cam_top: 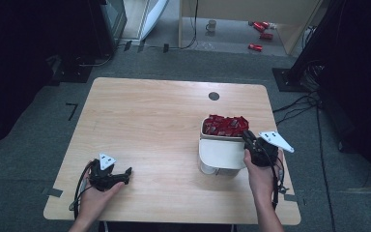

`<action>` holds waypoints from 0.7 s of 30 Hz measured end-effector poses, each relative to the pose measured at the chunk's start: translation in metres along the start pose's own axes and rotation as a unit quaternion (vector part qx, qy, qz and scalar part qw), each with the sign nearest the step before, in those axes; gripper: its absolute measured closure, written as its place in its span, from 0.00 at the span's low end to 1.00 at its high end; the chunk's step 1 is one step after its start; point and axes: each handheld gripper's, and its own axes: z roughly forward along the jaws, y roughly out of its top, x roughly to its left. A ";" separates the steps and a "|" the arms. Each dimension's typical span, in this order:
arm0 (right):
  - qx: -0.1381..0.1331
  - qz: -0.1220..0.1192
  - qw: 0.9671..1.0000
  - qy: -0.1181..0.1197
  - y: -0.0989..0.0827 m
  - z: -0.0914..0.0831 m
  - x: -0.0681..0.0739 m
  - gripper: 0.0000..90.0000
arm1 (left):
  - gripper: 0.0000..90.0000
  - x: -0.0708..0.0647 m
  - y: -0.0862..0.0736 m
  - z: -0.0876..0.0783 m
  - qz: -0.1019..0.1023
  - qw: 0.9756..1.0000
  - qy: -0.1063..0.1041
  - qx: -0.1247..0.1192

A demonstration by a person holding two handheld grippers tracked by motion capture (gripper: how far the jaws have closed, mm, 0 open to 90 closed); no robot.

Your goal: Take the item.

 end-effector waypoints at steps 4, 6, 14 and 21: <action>-0.002 -0.005 1.000 -0.021 0.000 0.001 0.004 1.00 | 0.15 0.000 0.000 0.000 0.000 1.000 0.000 0.000; -0.002 -0.003 1.000 -0.023 0.001 0.000 0.003 1.00 | 0.15 0.000 0.000 0.000 0.000 1.000 0.000 0.000; -0.024 -0.013 1.000 -0.013 0.016 -0.012 0.003 1.00 | 0.15 0.000 0.000 0.000 0.000 1.000 0.000 0.000; -0.043 -0.017 0.999 0.002 0.035 -0.026 -0.002 1.00 | 0.15 0.000 0.000 0.000 0.000 1.000 0.000 0.000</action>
